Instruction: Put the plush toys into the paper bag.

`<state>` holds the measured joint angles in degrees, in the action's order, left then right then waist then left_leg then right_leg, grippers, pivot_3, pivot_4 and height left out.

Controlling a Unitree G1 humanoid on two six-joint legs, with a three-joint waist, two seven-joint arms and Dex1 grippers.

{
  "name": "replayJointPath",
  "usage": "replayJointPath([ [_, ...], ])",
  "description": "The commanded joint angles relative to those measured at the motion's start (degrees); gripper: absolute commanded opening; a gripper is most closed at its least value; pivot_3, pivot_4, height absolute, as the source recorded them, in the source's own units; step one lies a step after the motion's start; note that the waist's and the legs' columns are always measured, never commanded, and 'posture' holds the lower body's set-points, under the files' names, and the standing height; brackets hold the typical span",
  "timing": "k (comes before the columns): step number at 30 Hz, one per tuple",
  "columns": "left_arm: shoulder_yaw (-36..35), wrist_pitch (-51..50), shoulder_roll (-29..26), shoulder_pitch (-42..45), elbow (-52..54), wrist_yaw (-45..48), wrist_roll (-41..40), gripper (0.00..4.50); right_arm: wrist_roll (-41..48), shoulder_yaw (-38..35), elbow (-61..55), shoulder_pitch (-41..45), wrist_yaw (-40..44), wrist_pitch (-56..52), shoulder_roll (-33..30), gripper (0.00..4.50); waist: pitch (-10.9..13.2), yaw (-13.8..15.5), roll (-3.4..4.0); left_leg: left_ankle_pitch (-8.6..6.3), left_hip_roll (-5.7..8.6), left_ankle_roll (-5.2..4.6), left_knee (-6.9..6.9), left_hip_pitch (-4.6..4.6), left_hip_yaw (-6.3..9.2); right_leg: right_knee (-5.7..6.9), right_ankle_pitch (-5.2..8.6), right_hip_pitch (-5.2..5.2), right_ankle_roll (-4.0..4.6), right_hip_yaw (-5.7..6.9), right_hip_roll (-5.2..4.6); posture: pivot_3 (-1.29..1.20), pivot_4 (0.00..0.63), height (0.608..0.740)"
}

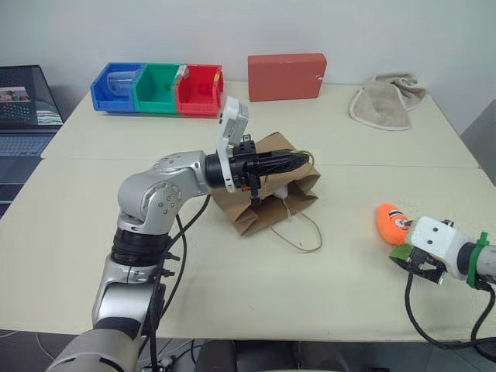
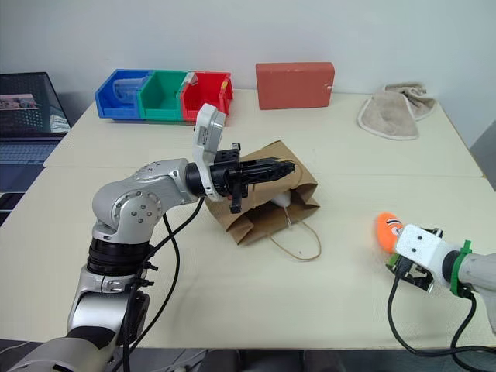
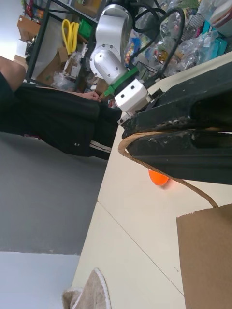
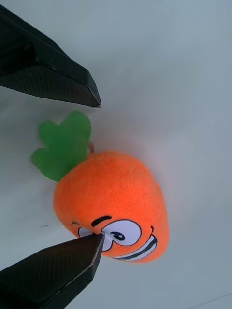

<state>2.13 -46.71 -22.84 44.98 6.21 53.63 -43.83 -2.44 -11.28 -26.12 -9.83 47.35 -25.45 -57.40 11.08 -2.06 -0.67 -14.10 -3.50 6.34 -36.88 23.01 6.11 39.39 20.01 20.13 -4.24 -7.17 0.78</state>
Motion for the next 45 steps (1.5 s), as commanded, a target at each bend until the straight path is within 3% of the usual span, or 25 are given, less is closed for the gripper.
replayJointPath([
  [1, -1.1, 1.1, -0.7, 0.8, 1.5, 0.4, -0.1, 0.00, -3.3, 1.2, 2.9, 1.1, -1.8, 4.1, -0.7, 3.91, 0.0, 0.1, -0.01, 0.00, 0.00, 0.00, 0.00, 0.00, 0.01, -0.01, 0.00, 0.00, 0.00, 0.01, 0.00, 0.00, 0.150, 0.740],
  [3, -1.4, 1.0, -0.8, 0.7, 1.9, 0.0, -0.2, 0.00, -3.3, 1.6, 4.0, 2.5, -2.5, 5.0, 0.1, 3.38, 0.0, 0.2, -0.01, 0.00, 0.01, 0.00, 0.00, 0.01, 0.01, -0.03, 0.00, -0.01, 0.00, 0.01, -0.01, 0.00, 0.150, 0.740],
  [10, -1.9, 0.9, -1.2, 0.4, 2.1, -0.5, -0.5, 0.00, -2.2, 0.6, 5.0, 4.2, -2.2, 6.3, 0.6, 0.80, 0.0, 0.2, -0.01, 0.00, 0.00, 0.00, 0.00, 0.00, 0.02, -0.03, 0.00, -0.04, 0.00, 0.03, -0.01, 0.00, 0.150, 0.740],
  [13, -2.1, 0.8, -1.3, 0.8, 1.7, -0.4, -0.6, 0.00, -0.2, -0.6, 3.7, 4.8, -0.3, 6.0, 0.2, 0.02, 0.0, 0.2, -0.01, 0.00, 0.00, 0.00, -0.01, 0.00, 0.03, -0.02, 0.00, -0.04, 0.00, 0.03, -0.01, 0.00, 0.150, 0.740],
  [19, -2.9, -0.2, -1.8, 2.8, 0.5, 0.5, -1.8, 0.00, 14.5, -0.8, -10.2, 11.2, 9.4, -0.8, -1.6, 0.02, 0.0, 0.0, 0.04, 0.00, -0.01, 0.00, 0.00, -0.02, 0.02, 0.05, 0.00, -0.02, 0.00, 0.03, 0.01, 0.00, 0.150, 0.740],
  [25, -3.4, -0.4, -3.2, 5.5, -1.9, 2.6, -1.9, 0.00, 21.1, 9.2, -16.6, 26.4, 6.7, -9.6, 2.4, 0.02, 0.0, 0.2, 0.03, 0.00, -0.02, 0.00, 0.00, -0.02, 0.10, 0.00, 0.00, -0.07, 0.00, 0.10, 0.00, 0.00, 0.150, 0.740],
  [35, -2.6, -2.1, -2.7, 5.0, 0.4, 2.9, -3.0, 0.00, 3.8, 33.4, -3.6, 40.8, -2.5, -6.6, 16.6, 0.02, 0.0, 0.2, 0.03, 0.01, -0.06, 0.02, 0.00, 0.06, 0.12, 0.05, 0.00, 0.09, 0.01, 0.15, 0.00, 0.00, 0.150, 0.740],
  [45, -2.9, -3.0, -2.0, 4.7, 0.6, 2.3, -3.6, 0.00, -4.6, 38.6, 4.3, 47.1, -8.4, -6.4, 29.7, 0.02, 0.0, 0.3, 0.03, 0.11, -0.06, 0.20, 0.03, 0.08, 0.16, 0.18, 0.00, 0.17, 0.01, 0.20, 0.01, 0.00, 0.150, 0.740],
])
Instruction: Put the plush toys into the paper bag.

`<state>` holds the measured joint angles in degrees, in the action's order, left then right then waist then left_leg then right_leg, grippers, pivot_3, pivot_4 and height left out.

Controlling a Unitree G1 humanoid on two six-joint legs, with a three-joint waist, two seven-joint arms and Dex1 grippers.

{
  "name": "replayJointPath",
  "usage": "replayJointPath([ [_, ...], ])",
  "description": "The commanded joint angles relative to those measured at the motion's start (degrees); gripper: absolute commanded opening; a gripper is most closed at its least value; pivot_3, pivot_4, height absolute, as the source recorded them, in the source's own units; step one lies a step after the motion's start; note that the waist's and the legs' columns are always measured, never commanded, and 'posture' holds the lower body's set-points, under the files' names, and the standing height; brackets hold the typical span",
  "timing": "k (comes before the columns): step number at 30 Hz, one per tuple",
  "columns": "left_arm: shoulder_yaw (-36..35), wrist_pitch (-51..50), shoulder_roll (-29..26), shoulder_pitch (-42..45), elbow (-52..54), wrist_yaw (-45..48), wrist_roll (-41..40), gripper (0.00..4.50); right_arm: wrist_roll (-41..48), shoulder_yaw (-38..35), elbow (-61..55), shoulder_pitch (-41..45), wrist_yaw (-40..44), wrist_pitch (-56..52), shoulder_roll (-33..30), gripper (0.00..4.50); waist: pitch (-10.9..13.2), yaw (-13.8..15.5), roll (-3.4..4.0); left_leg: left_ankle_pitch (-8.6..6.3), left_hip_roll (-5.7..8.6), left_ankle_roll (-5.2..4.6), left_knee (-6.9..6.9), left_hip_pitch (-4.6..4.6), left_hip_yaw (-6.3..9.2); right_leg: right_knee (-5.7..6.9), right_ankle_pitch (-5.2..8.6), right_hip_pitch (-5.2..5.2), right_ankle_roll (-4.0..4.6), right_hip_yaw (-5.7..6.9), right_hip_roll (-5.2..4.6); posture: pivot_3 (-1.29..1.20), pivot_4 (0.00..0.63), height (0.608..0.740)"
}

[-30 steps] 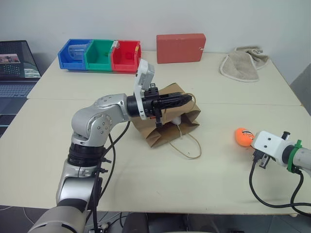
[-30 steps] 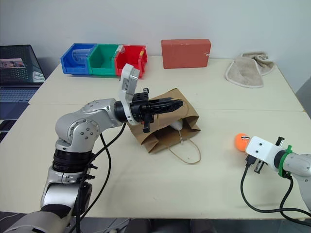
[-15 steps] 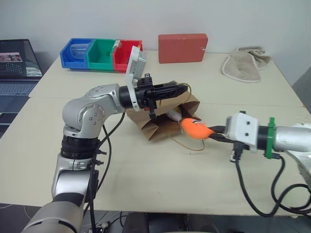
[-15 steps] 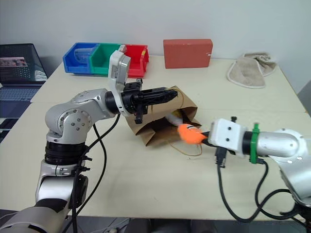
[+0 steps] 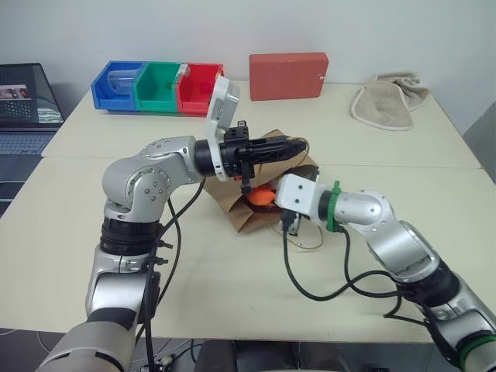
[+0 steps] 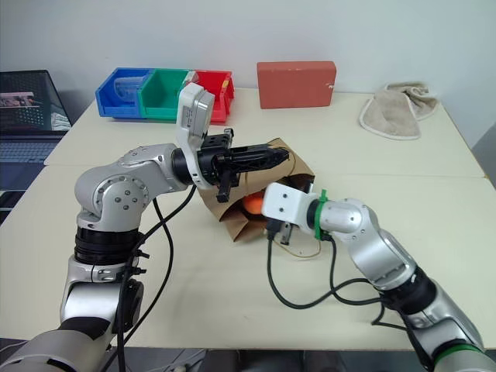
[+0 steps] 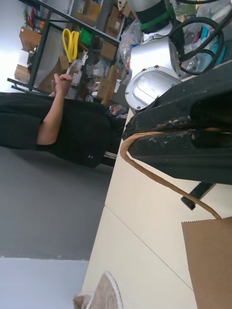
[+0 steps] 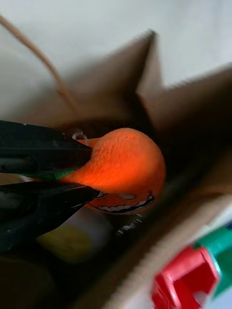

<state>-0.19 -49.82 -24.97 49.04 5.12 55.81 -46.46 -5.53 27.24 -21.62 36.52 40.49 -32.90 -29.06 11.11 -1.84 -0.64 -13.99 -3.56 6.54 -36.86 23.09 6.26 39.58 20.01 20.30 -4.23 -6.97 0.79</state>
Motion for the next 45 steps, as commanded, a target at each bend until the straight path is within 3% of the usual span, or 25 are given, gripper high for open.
replayJointPath([
  [1, -0.7, 0.2, 0.1, 0.7, 1.5, 0.0, -1.0, 0.00, -2.1, 0.2, 0.0, 0.8, -1.7, 1.2, 1.9, 0.02, 0.0, 0.1, 0.00, 0.00, 0.00, 0.00, 0.00, 0.01, 0.01, 0.00, 0.00, 0.00, 0.00, 0.02, 0.00, 0.00, 0.150, 0.740],
  [3, -0.9, 0.3, 0.0, 0.9, 1.0, 0.1, -0.9, 0.00, -2.2, -0.5, -0.2, -0.1, -2.2, 0.6, 2.7, 0.02, 0.0, 0.1, 0.00, 0.00, 0.01, 0.00, -0.01, 0.01, 0.01, -0.01, 0.00, -0.01, 0.00, 0.01, -0.01, 0.00, 0.150, 0.740],
  [4, -1.0, 0.4, -0.2, 1.0, 0.8, 0.2, -0.7, 0.00, -2.1, -1.1, -0.4, -0.6, -2.4, 0.1, 3.1, 0.59, 0.0, 0.0, 0.00, 0.00, 0.00, 0.00, -0.01, 0.01, 0.01, 0.00, 0.00, -0.01, 0.00, 0.01, -0.01, 0.00, 0.150, 0.740],
  [12, -1.1, 0.6, -0.5, 1.0, 0.3, 0.4, -0.7, 0.00, -2.2, -2.9, -2.2, -1.9, -1.5, -0.5, 2.0, 3.31, 0.0, -0.1, 0.00, -0.02, 0.01, -0.03, -0.01, 0.00, 0.01, 0.05, 0.00, 0.01, 0.00, 0.02, -0.01, 0.00, 0.150, 0.740],
  [15, -1.1, 0.9, -0.3, 1.1, 0.0, 0.1, -0.3, 0.00, 0.4, -5.6, -6.8, -2.8, 2.1, -2.4, -1.1, 4.42, 0.0, 0.0, 0.01, -0.02, 0.01, -0.04, 0.00, 0.01, 0.01, 0.05, 0.00, 0.01, 0.00, 0.01, 0.00, 0.00, 0.150, 0.740],
  [23, -1.0, 1.5, -0.1, 1.0, -0.1, -0.1, 0.2, 0.00, 14.7, -19.0, -21.1, -9.4, 11.2, -12.2, -10.3, 4.46, 0.0, 0.1, 0.00, -0.11, 0.02, -0.19, 0.00, 0.04, 0.06, -0.02, 0.00, -0.03, 0.00, 0.06, 0.00, 0.00, 0.150, 0.740],
  [30, -1.3, 1.7, -0.1, 0.9, 0.0, -0.3, 0.3, 0.00, 21.9, -28.3, -23.3, -20.2, 8.9, -19.5, -13.4, 4.46, 0.0, 0.0, 0.00, -0.11, 0.03, -0.19, -0.02, 0.01, 0.02, -0.05, 0.00, -0.08, 0.00, 0.01, 0.00, 0.00, 0.150, 0.740],
  [32, -1.6, 1.6, -0.3, 1.1, -0.1, -0.4, 0.1, 0.00, 19.8, -26.9, -19.4, -23.7, 4.7, -19.7, -11.9, 4.46, 0.0, 0.0, -0.01, -0.11, 0.01, -0.20, -0.01, 0.00, 0.02, -0.06, 0.00, -0.08, 0.00, 0.00, 0.02, 0.00, 0.150, 0.740],
  [37, -1.9, 1.5, -0.8, 1.3, 0.0, -0.4, 0.2, 0.00, 18.3, -23.1, -10.1, -23.3, -4.3, -23.0, -4.0, 4.46, 0.0, -0.3, 0.01, -0.11, 0.02, -0.19, 0.00, -0.03, -0.09, -0.01, 0.00, -0.03, 0.00, -0.11, 0.02, 0.00, 0.150, 0.740],
  [43, -2.1, 1.5, -1.1, 1.4, 0.2, -0.8, 0.2, 0.00, 17.2, -19.3, -3.6, -21.5, -5.9, -18.7, -1.7, 4.46, 0.0, -0.1, 0.02, -0.11, 0.01, -0.19, 0.01, -0.03, -0.07, -0.04, 0.00, -0.03, 0.00, -0.08, 0.02, 0.00, 0.150, 0.740],
  [45, -2.3, 1.4, -1.2, 1.3, 0.3, -0.9, 0.1, 0.00, 17.7, -18.9, -3.6, -20.7, -5.9, -18.5, -1.4, 3.95, 0.0, -0.1, 0.01, -0.11, 0.01, -0.19, 0.01, -0.03, -0.06, -0.03, 0.00, -0.03, 0.00, -0.08, 0.02, 0.00, 0.150, 0.740],
])
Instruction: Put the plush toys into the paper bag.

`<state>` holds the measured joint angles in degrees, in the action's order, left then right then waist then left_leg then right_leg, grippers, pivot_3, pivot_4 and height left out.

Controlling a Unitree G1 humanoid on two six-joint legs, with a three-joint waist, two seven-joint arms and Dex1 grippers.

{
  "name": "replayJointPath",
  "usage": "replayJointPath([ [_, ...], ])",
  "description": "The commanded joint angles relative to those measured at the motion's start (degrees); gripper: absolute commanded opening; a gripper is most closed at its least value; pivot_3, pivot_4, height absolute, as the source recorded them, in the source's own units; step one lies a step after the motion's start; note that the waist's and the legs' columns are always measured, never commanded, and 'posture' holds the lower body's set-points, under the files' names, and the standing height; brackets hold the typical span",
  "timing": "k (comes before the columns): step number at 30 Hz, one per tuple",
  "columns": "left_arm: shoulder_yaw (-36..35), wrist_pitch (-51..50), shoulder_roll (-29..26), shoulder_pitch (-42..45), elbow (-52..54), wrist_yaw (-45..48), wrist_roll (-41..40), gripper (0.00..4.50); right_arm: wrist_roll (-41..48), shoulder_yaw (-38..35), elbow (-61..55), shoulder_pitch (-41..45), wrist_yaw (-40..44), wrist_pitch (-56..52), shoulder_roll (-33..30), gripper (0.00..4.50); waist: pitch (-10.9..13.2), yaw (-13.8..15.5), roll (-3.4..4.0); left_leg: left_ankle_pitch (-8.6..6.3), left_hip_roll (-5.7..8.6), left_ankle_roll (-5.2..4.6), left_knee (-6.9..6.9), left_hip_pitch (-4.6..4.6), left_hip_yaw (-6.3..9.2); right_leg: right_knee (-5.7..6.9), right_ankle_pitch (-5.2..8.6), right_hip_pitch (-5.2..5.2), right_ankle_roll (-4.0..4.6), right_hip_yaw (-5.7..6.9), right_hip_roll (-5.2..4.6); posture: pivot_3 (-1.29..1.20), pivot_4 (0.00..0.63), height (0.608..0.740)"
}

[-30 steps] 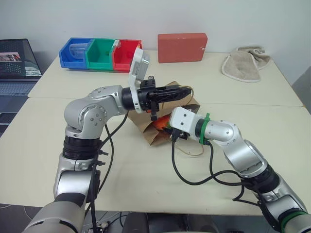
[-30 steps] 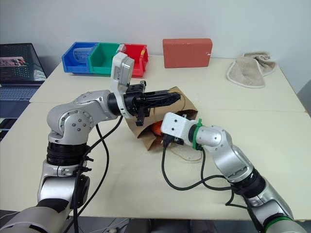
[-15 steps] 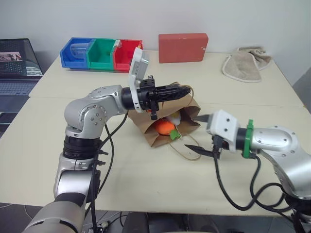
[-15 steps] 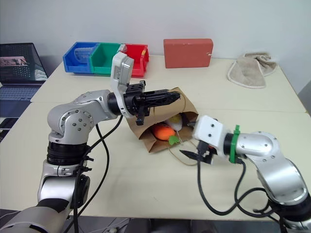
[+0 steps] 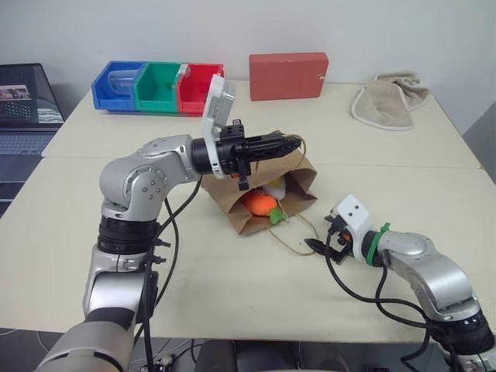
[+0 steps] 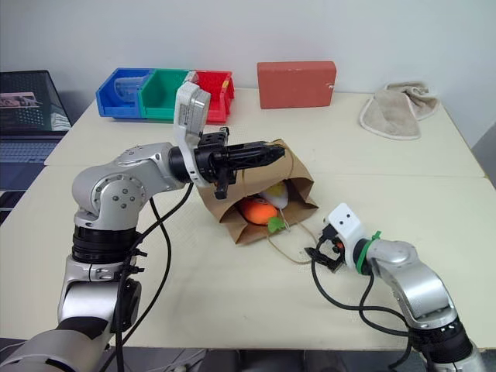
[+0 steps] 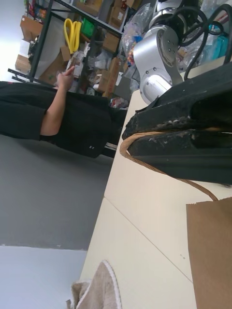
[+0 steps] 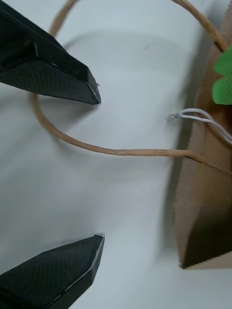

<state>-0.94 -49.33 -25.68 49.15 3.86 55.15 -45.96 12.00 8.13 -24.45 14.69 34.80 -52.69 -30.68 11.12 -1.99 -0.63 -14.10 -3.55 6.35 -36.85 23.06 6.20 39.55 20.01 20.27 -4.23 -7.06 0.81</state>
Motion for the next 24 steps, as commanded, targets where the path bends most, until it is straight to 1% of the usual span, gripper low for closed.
replayJointPath([
  [1, -1.6, 0.9, -0.6, 1.2, 1.6, -0.3, -0.4, 0.00, 0.3, 0.4, -0.9, 1.5, -0.2, 1.6, 0.2, 3.55, 0.0, 0.0, 0.00, 0.00, 0.00, 0.00, 0.00, 0.00, 0.00, -0.01, 0.00, 0.00, 0.00, 0.00, 0.00, 0.00, 0.150, 0.740],
  [6, -1.7, 1.1, -0.9, 1.4, 1.3, -0.4, -0.2, 0.00, 0.5, 1.3, -1.1, 1.7, 0.4, 2.3, -0.7, 2.00, 0.0, 0.0, 0.00, 0.00, 0.00, 0.00, 0.02, 0.02, 0.01, -0.02, 0.00, 0.01, 0.00, 0.01, 0.00, 0.00, 0.150, 0.740],
  [11, -1.8, 1.3, -1.3, 1.6, 0.8, -0.3, 0.1, 0.00, 1.6, 1.2, -2.1, 1.6, 0.8, 2.1, -1.1, 0.21, 0.0, 0.0, 0.00, 0.00, 0.00, 0.00, 0.01, 0.02, 0.01, -0.02, 0.00, 0.00, 0.00, 0.02, 0.00, 0.00, 0.150, 0.740],
  [12, -2.0, 1.2, -1.6, 1.7, 0.8, -0.2, 0.1, 0.00, 2.3, 0.6, -2.6, 1.5, 0.9, 1.6, -1.2, 0.05, 0.0, 0.0, 0.00, 0.00, 0.00, 0.00, 0.01, 0.02, 0.01, -0.02, 0.00, 0.00, 0.00, 0.02, 0.00, 0.00, 0.150, 0.740],
  [16, -2.2, 1.1, -2.2, 2.0, 0.7, -0.1, -0.1, 0.00, 4.4, -1.0, -3.9, 1.6, 1.1, 0.1, -1.3, 0.05, 0.0, 0.0, 0.00, 0.00, 0.00, 0.00, 0.02, 0.02, 0.01, -0.02, 0.00, 0.00, 0.00, 0.02, 0.00, 0.00, 0.150, 0.740],
  [17, -2.5, 1.1, -2.7, 2.6, 0.5, -0.1, 0.0, 0.00, 8.0, -4.6, -6.3, 1.9, 2.0, -2.9, -1.7, 0.05, 0.0, 0.0, 0.00, 0.00, 0.00, 0.00, 0.02, 0.02, 0.02, -0.02, 0.00, 0.00, 0.00, 0.02, 0.00, 0.00, 0.150, 0.740],
  [19, -2.8, 1.1, -3.2, 3.3, 0.3, -0.1, 0.0, 0.00, 12.7, -9.0, -9.3, 2.4, 3.1, -6.8, -2.1, 0.05, 0.0, 0.1, 0.03, 0.00, 0.01, 0.00, 0.01, 0.07, 0.02, -0.02, 0.00, 0.03, 0.00, 0.02, 0.00, 0.00, 0.150, 0.740],
  [20, -3.2, 0.7, -3.5, 4.1, 0.1, -0.2, -0.4, 0.00, 16.3, -12.8, -10.9, 3.3, 3.6, -10.1, -2.4, 0.05, 0.0, 0.1, 0.03, 0.00, 0.01, 0.00, 0.01, 0.09, 0.03, -0.02, 0.00, 0.03, 0.00, 0.03, 0.00, 0.00, 0.150, 0.740],
  [22, -4.0, 0.9, -3.5, 6.8, -1.6, -0.6, -0.7, 0.00, 24.2, -21.9, -12.6, 7.1, 5.1, -17.2, -4.2, 0.05, 0.0, 0.2, 0.03, 0.00, 0.01, 0.00, 0.01, 0.08, 0.06, -0.04, 0.00, 0.02, 0.00, 0.06, 0.00, 0.00, 0.150, 0.740],
  [24, -4.3, 1.4, -3.3, 9.0, -3.4, -0.8, -0.4, 0.00, 29.9, -28.2, -12.8, 10.4, 5.7, -22.7, -6.2, 0.05, 0.1, 0.3, 0.11, 0.00, 0.02, 0.00, -0.03, 0.12, 0.08, -0.03, 0.00, 0.01, 0.00, 0.08, -0.01, 0.00, 0.150, 0.740],
])
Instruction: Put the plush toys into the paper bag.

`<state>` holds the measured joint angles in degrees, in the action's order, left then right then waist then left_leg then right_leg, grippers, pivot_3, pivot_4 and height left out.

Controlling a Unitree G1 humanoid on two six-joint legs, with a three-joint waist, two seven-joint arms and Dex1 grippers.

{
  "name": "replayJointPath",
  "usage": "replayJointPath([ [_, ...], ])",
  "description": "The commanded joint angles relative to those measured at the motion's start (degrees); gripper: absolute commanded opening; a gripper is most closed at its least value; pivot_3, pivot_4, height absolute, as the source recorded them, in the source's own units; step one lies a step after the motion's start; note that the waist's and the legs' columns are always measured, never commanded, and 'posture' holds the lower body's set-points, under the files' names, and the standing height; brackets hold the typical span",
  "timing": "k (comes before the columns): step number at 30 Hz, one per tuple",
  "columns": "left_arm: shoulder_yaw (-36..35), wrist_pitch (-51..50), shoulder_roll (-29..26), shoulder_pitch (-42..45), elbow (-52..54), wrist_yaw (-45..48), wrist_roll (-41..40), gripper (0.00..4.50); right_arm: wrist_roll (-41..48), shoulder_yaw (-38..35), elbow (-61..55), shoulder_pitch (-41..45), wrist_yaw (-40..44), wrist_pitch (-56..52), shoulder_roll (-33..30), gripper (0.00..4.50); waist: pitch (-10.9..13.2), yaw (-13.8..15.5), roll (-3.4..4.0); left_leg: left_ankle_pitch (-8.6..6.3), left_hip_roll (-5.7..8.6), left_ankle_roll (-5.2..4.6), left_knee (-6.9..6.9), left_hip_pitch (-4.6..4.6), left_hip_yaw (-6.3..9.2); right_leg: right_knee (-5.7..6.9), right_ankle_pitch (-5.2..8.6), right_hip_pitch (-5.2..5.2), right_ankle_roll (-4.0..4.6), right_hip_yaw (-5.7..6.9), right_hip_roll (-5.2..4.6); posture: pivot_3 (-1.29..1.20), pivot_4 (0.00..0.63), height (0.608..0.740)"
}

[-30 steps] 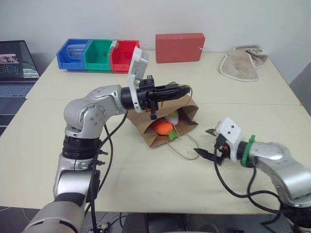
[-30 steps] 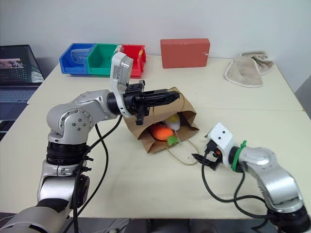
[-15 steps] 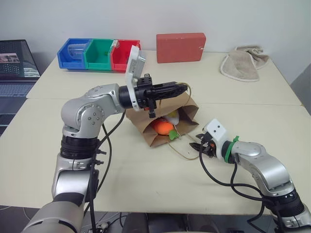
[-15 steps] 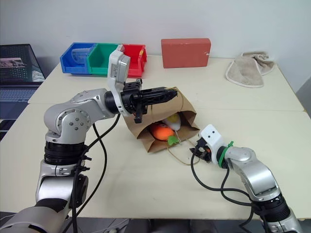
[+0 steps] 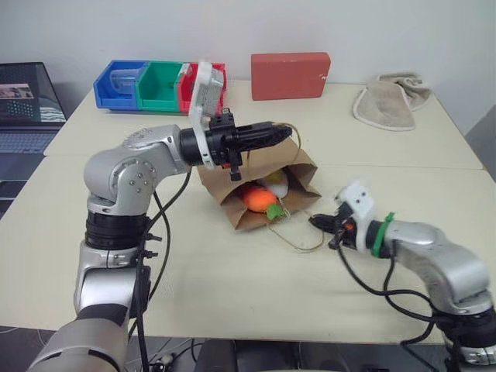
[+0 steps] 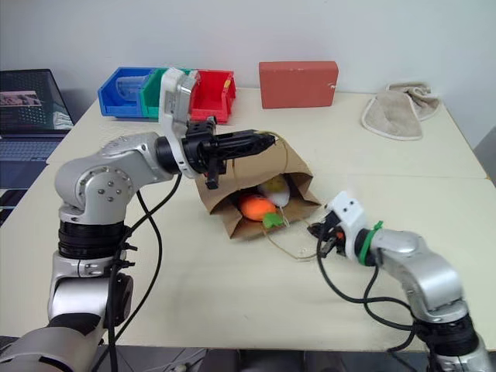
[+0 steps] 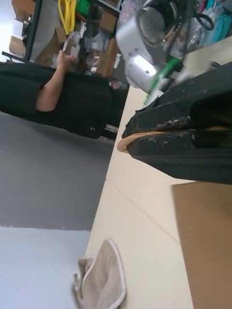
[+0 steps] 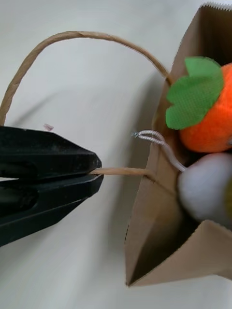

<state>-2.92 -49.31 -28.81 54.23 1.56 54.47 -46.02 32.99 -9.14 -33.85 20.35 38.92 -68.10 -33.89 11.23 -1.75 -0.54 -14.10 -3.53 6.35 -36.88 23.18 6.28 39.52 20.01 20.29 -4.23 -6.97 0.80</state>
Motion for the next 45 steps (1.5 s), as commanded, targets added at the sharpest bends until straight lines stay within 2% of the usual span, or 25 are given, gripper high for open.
replayJointPath([
  [1, -2.3, 1.6, 0.2, 5.0, -2.5, -0.2, 0.0, 0.00, 11.4, -13.4, -3.0, 6.6, 1.6, -10.0, -4.2, 0.05, 0.0, 0.0, 0.02, 0.00, 0.04, 0.00, 0.00, 0.01, -0.01, -0.01, 0.00, -0.01, 0.00, 0.00, -0.02, 0.00, 0.150, 0.740],
  [5, -1.7, 2.4, 1.9, 7.8, -7.0, -0.8, 1.4, 0.00, 17.5, -18.8, -0.8, 12.8, -0.1, -17.9, -6.6, 0.05, 0.0, -0.1, 0.02, -0.01, 0.01, -0.01, 0.14, -0.06, 0.02, -0.08, 0.00, -0.03, 0.01, 0.04, -0.01, 0.00, 0.150, 0.740],
  [8, 0.3, 4.2, 4.4, 10.1, -12.5, -1.3, 4.9, 0.00, 19.2, -20.8, 2.9, 18.5, -2.6, -23.0, -6.2, 0.05, 0.0, -0.1, 0.05, 0.00, 0.02, -0.01, 0.15, -0.02, -0.03, -0.07, 0.00, 0.03, 0.01, 0.00, -0.02, 0.00, 0.150, 0.740],
  [12, 2.3, 6.9, 6.8, 10.7, -17.1, -0.7, 8.7, 0.00, 16.8, -19.8, 6.5, 20.1, -7.8, -24.2, -3.5, 0.05, 0.0, -0.1, 0.05, 0.00, 0.02, -0.02, 0.16, 0.06, -0.03, -0.09, 0.00, 0.12, 0.01, -0.01, -0.02, 0.00, 0.150, 0.740],
  [15, 3.2, 8.4, 8.0, 10.9, -19.7, -0.1, 10.8, 0.00, 17.6, -20.0, 8.8, 22.4, -11.5, -24.4, -1.0, 0.05, 0.0, -0.1, 0.08, 0.01, 0.03, -0.02, 0.09, 0.44, -0.08, 0.08, 0.00, 0.59, 0.01, -0.06, -0.02, 0.00, 0.150, 0.740],
  [16, 3.4, 8.8, 8.2, 10.9, -20.0, 0.4, 11.3, 0.00, 18.2, -20.0, 9.3, 22.9, -12.3, -24.4, -0.7, 0.05, 0.0, -0.2, 0.09, 0.03, 0.05, -0.02, -0.03, 0.81, -0.11, 0.33, 0.00, 1.05, 0.01, -0.10, -0.02, 0.00, 0.150, 0.740],
  [20, 3.7, 10.4, 7.9, 11.6, -21.6, 1.5, 13.2, 0.00, 17.9, -19.6, 9.9, 24.3, -14.8, -24.3, -0.1, 0.05, 0.0, -0.2, 0.09, 0.17, 0.03, 0.11, 0.01, 0.97, -0.10, 0.42, 0.00, 1.27, 0.02, -0.06, -0.01, 0.00, 0.150, 0.740],
  [23, 2.9, 8.9, 6.3, 11.4, -20.4, 3.7, 12.6, 0.61, 18.7, -20.5, 9.5, 24.8, -15.4, -24.4, -0.3, 0.63, 0.0, -0.2, 0.09, 0.17, 0.04, 0.11, 0.03, 0.98, -0.12, 0.42, 0.00, 1.27, 0.03, -0.07, -0.02, 0.00, 0.150, 0.740],
  [29, 1.8, 6.3, 2.3, 9.5, -16.1, 4.4, 12.3, 2.46, 22.6, -22.6, 8.0, 25.8, -12.3, -23.4, -6.7, 2.71, 0.1, -0.2, 0.18, 0.17, 0.04, 0.08, 0.01, 0.98, -0.09, 0.44, 0.00, 1.26, 0.03, -0.05, -0.02, 0.00, 0.150, 0.740],
  [34, 0.5, 6.1, -1.2, 7.0, -15.4, 3.2, 13.7, 3.98, 22.5, -24.0, 8.9, 23.2, -7.5, -18.3, -15.9, 4.44, 0.1, -0.1, 0.20, 0.13, 0.05, -0.02, 0.00, 0.96, -0.10, 0.43, 0.00, 1.23, 0.03, -0.05, -0.03, 0.00, 0.150, 0.740],
  [35, 0.4, 6.2, -2.6, 6.0, -15.2, 4.2, 13.8, 4.30, 22.7, -24.3, 8.3, 21.5, -4.9, -16.2, -18.4, 4.50, 0.1, -0.1, 0.20, 0.10, 0.05, -0.09, 0.00, 0.95, -0.09, 0.44, 0.00, 1.23, 0.03, -0.05, -0.03, 0.00, 0.150, 0.740],
  [40, -0.8, 5.9, -8.4, 0.4, -12.6, 7.7, 12.7, 4.30, 20.6, -25.0, 3.9, 9.8, 6.1, -5.3, -27.6, 4.50, 0.1, -0.1, 0.20, 0.09, 0.04, -0.12, 0.01, 0.95, -0.11, 0.42, 0.00, 1.23, 0.03, -0.05, -0.02, 0.00, 0.150, 0.740],
  [42, -1.9, 5.7, -9.9, -1.7, -11.4, 8.6, 11.7, 4.30, 20.3, -25.9, 3.2, 6.3, 8.1, -2.2, -28.9, 4.50, 0.1, -0.3, 0.20, 0.09, 0.03, -0.12, 0.01, 0.94, -0.11, 0.42, 0.01, 1.22, 0.02, -0.04, -0.02, 0.00, 0.150, 0.740],
  [45, -4.4, 2.5, -12.6, -9.0, -5.3, 11.7, 7.2, 4.30, 19.6, -25.8, -1.1, 0.8, 11.0, 4.8, -27.1, 4.50, 0.1, -0.4, 0.20, 0.10, 0.01, -0.15, -0.04, 0.88, -0.14, 0.44, 0.00, 1.14, 0.02, -0.08, -0.02, 0.00, 0.150, 0.740],
])
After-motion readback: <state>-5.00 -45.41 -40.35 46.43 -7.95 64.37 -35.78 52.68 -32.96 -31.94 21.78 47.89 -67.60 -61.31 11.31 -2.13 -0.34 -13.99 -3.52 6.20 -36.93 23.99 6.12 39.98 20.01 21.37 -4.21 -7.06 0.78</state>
